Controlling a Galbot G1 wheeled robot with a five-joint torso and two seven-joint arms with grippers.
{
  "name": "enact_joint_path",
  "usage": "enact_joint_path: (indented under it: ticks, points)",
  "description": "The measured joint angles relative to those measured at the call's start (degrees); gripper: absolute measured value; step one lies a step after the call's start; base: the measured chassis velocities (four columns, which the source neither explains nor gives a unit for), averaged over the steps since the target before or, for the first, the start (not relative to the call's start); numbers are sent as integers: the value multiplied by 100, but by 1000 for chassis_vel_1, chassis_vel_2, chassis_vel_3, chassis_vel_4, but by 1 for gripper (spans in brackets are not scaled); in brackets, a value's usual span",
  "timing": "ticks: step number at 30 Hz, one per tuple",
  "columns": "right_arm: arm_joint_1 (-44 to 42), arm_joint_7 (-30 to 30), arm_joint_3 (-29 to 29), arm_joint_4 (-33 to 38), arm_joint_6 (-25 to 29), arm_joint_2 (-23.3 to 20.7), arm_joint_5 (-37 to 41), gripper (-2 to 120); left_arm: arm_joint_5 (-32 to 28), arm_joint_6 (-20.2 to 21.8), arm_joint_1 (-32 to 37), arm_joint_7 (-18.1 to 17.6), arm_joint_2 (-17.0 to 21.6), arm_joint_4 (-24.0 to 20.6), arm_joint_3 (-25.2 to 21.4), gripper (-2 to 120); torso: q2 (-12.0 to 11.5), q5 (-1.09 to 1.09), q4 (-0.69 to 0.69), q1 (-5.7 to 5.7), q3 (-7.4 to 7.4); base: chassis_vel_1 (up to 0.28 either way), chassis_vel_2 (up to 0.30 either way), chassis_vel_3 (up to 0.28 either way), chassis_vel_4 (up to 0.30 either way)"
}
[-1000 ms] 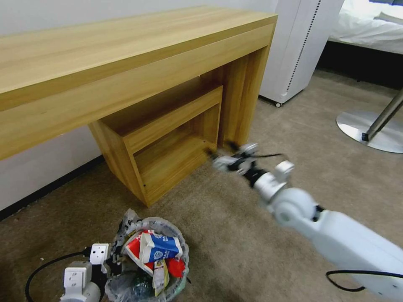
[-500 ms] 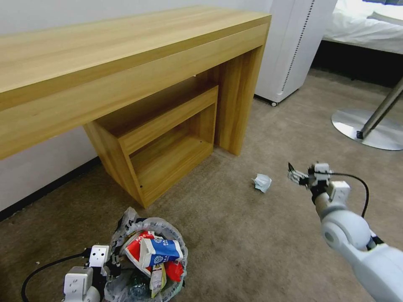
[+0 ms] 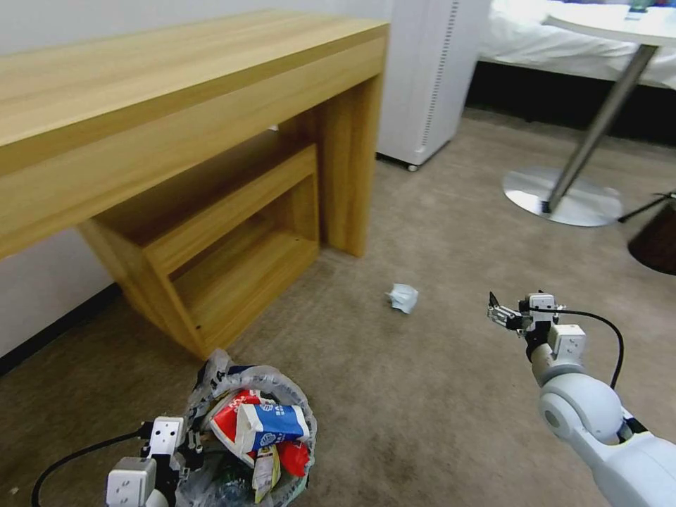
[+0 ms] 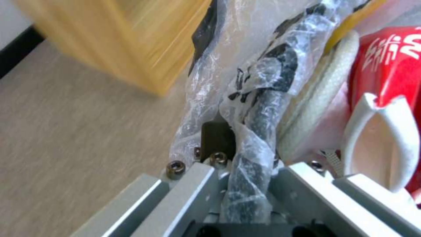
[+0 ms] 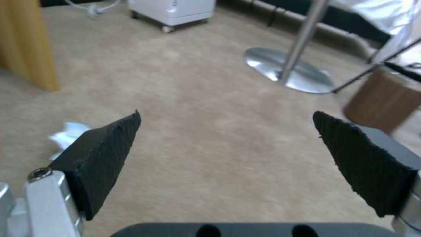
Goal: Pick up the trash bin and place the garbage on the floor into it.
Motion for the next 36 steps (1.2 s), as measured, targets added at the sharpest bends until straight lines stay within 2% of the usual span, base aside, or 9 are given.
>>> enact_joint_path:
  ticks: [5, 10, 14, 20, 28, 36]
  points:
    - [-70, -224, 1, -62, 387, 124, -97, 100, -330, -47, -83, -79, -47, -85, -85, 0, 0, 0, -4, 0, 0, -124, -154, -123, -125]
    - [-212, -516, -80, -147, 779, 260, -93, 100, -250, -63, -111, -27, -284, -108, -48, 0, 0, 0, -1, 0, 0, -41, -52, -51, -58]
    - [-266, -568, -139, -180, 868, 307, -39, 100, -163, -98, -80, 11, -433, -101, 6, 0, 0, -1, 1, 0, 0, 0, 0, 0, 0]
    - [-322, -608, -159, -194, 912, 285, -4, 100, -95, -135, -17, 11, -450, -88, 34, 0, 0, -1, 0, 0, -1, -41, 20, 15, -28]
    - [-241, -692, -310, -266, 1049, 195, 91, 100, -36, -168, 24, 18, -433, -35, 38, 0, 0, -1, -1, 0, 0, -145, 151, 123, -147]
    - [219, -882, -602, -420, 1114, 36, 231, 100, 117, -207, 103, 106, -497, 3, 56, 0, 0, 1, -1, -1, 0, -266, 249, 258, -235]
